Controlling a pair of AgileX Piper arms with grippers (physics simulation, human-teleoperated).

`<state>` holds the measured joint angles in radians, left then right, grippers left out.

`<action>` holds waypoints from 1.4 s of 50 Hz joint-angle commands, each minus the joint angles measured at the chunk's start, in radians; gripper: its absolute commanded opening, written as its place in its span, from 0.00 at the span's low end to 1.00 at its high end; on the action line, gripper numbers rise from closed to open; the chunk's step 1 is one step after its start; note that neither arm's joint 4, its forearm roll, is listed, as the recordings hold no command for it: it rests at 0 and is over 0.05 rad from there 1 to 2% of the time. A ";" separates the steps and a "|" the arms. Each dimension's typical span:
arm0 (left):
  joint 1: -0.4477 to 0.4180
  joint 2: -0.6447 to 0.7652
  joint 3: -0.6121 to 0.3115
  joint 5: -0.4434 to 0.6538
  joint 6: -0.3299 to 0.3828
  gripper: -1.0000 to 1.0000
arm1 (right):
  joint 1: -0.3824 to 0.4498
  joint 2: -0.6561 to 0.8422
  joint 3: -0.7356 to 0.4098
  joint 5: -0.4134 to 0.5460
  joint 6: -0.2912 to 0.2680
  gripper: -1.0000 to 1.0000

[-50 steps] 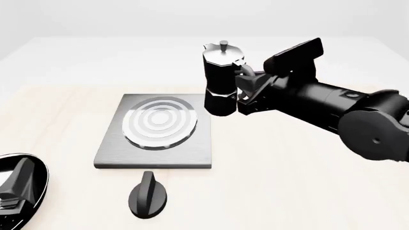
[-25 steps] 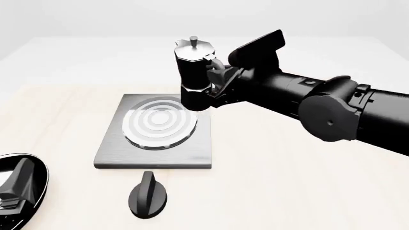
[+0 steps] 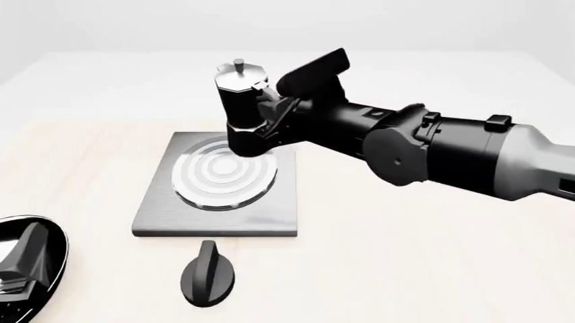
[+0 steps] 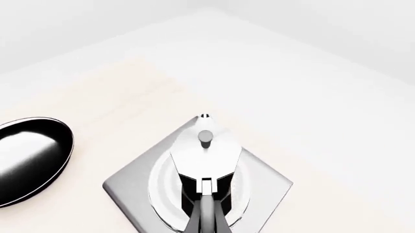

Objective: Turn on the stove and put the moka pot on it.

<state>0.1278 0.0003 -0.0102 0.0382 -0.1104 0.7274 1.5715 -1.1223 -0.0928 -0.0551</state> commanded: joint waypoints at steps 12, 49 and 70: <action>0.002 0.000 0.003 0.003 -0.008 1.00 | 0.016 0.148 -0.117 -0.032 0.013 0.00; -0.008 0.020 0.009 -0.013 0.003 1.00 | 0.003 0.364 -0.241 -0.083 0.033 0.00; -0.008 0.022 0.009 -0.011 0.002 1.00 | -0.001 0.453 -0.262 -0.107 0.040 0.00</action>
<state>0.1195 0.0173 -0.0009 0.0301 -0.1078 0.7278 1.9934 -1.3617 -0.1851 -0.0238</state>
